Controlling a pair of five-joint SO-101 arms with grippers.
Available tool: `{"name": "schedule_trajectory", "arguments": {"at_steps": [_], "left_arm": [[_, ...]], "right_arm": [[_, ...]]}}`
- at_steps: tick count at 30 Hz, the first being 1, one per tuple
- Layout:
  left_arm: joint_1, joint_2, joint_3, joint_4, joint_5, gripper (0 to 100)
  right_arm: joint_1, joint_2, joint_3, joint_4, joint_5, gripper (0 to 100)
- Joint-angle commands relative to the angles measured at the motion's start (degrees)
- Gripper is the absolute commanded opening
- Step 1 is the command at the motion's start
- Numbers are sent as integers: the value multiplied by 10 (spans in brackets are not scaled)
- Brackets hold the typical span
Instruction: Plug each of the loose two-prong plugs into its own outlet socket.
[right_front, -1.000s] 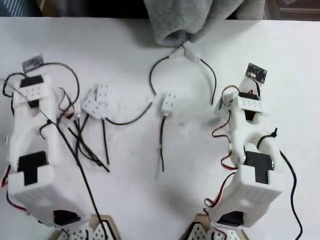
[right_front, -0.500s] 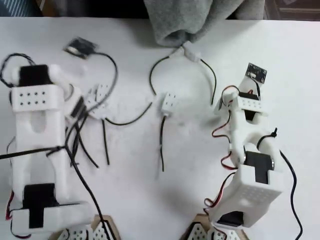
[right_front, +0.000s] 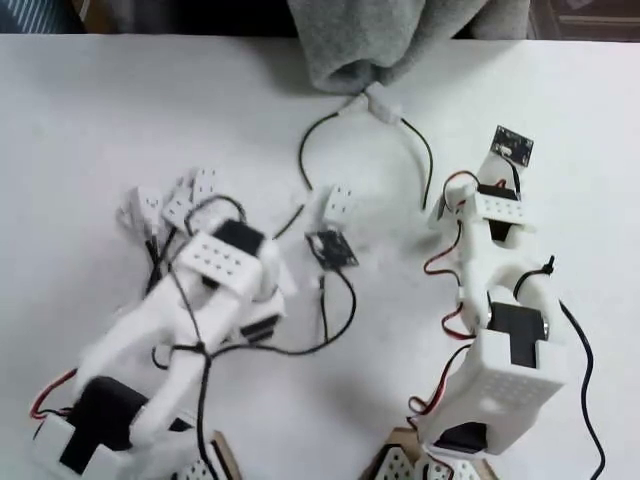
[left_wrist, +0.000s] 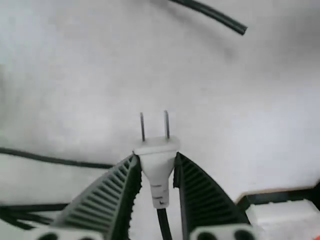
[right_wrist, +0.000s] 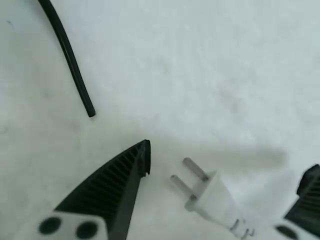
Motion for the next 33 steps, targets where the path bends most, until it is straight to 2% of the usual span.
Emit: {"name": "schedule_trajectory", "arguments": {"at_steps": [1,5,8,10,15,19,23,27,33], "left_arm": [[26,-19,54,-69,5,30],[24,-19,108,-139,11,119],[24,-21,113,-139,11,177],[24,-20,114,-135,23,188],[23,-23,114,-141,105,191],[-5,-24,114,-151,116,191],[-58,-25,108,-156,111,191],[-109,-25,92,-156,45,191],[-181,-25,40,-152,23,192]], "right_arm": [[-1,-25,-3,-6,6,443],[-1,-25,-3,-6,6,443],[-1,-25,-3,-6,6,443],[-1,-25,-3,-6,6,443],[-1,-25,-3,-6,6,443],[-1,-25,-3,-6,6,443],[-1,-25,-3,-6,6,443],[-1,-25,-3,-6,6,443],[-2,-25,-4,-14,6,443]]}}
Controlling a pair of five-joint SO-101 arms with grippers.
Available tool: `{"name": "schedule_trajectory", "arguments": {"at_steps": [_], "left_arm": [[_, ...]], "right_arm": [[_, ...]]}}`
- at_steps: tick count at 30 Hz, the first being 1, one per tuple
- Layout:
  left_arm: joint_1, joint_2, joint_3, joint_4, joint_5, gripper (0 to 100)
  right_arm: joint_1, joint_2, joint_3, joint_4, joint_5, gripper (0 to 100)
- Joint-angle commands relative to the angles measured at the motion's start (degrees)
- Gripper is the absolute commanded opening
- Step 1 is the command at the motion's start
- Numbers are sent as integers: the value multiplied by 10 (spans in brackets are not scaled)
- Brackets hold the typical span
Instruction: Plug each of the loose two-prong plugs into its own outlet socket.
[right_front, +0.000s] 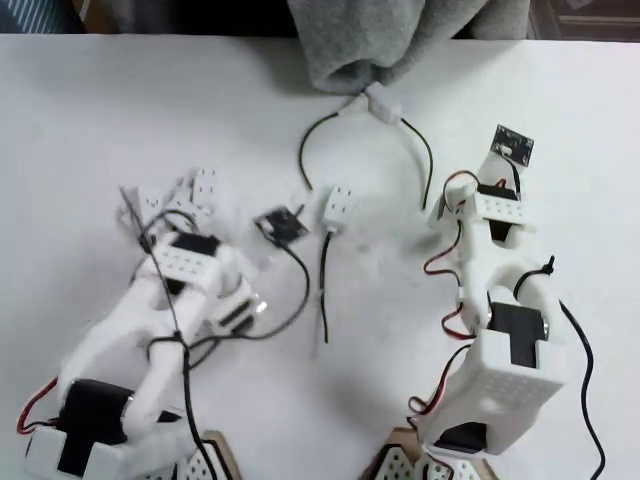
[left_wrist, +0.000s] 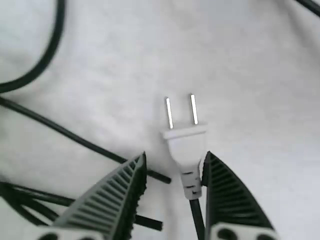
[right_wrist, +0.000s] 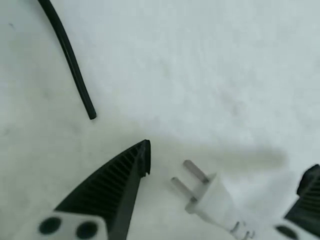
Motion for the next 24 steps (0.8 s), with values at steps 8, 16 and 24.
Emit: {"name": "schedule_trajectory", "arguments": {"at_steps": [8,16,24], "left_arm": [[-28,-18,-39,-28,-11,192],[-28,-19,-44,-52,-10,192],[-50,-19,-62,-55,-9,192]], "right_arm": [[-3,-25,-4,-8,6,443],[-3,-25,-4,-8,7,443],[-3,-25,-4,-8,7,443]]}}
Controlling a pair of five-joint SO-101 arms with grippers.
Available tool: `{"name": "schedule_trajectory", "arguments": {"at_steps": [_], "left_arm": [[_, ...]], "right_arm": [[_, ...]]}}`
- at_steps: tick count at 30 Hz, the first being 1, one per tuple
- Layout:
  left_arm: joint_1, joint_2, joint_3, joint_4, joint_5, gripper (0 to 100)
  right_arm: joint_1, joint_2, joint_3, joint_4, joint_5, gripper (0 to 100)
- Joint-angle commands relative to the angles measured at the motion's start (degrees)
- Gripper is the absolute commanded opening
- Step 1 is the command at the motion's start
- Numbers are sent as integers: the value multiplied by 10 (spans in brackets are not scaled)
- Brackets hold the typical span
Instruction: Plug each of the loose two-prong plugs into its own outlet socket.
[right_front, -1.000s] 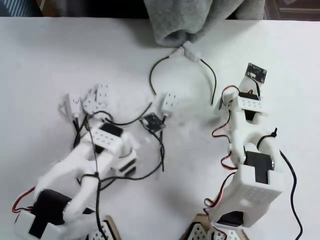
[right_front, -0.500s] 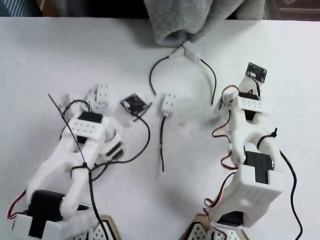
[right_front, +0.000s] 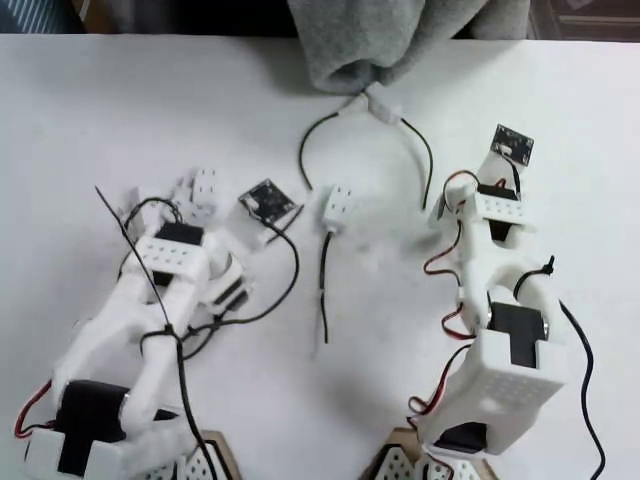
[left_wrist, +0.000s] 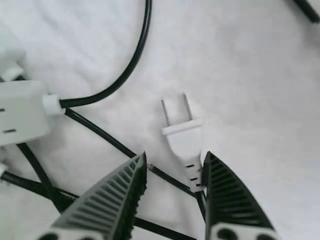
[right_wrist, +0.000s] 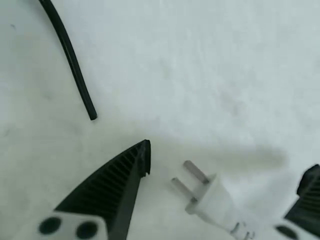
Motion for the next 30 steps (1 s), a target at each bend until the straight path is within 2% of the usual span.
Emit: {"name": "schedule_trajectory", "arguments": {"at_steps": [1,8,18,24,30], "left_arm": [[-28,-19,-41,-8,-5,192],[-57,-14,-69,-12,-6,192],[-55,-13,12,-164,-6,192],[-58,-13,23,-170,-49,193],[-59,-13,21,-166,-54,193]], "right_arm": [[-3,-25,-4,-7,5,443],[-3,-25,-4,-7,5,443],[-3,-25,-4,-7,5,443],[-3,-25,-4,-7,5,443],[-3,-25,-4,-7,5,443]]}}
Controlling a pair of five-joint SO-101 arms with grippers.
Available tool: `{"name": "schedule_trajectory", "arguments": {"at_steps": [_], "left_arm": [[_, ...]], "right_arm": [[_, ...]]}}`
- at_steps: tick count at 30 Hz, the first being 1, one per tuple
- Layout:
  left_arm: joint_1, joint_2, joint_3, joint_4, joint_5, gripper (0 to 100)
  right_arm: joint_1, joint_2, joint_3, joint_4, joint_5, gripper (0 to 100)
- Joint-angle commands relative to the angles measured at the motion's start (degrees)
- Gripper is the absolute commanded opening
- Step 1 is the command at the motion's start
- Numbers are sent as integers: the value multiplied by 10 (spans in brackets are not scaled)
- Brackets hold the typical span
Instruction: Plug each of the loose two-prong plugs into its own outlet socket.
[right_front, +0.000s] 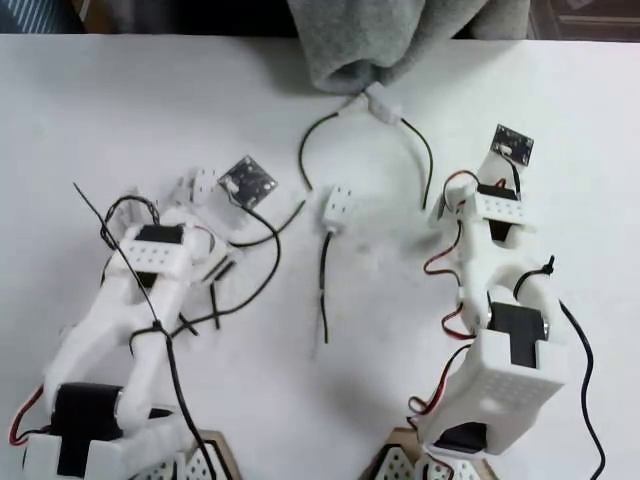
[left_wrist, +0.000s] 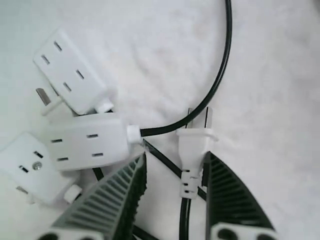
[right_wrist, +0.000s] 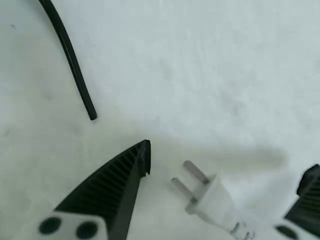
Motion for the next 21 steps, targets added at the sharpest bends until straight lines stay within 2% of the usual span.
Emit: {"name": "schedule_trajectory", "arguments": {"at_steps": [1,6,11,21], "left_arm": [[-8,-13,-1,-8,-5,193],[-4,-18,-14,48,-62,193],[3,-14,-59,97,-69,193],[29,-12,-62,92,-69,193]], "right_arm": [[-3,-25,-4,-7,5,443],[-3,-25,-4,-7,5,443],[-3,-25,-4,-7,5,443],[-3,-25,-4,-7,5,443]]}}
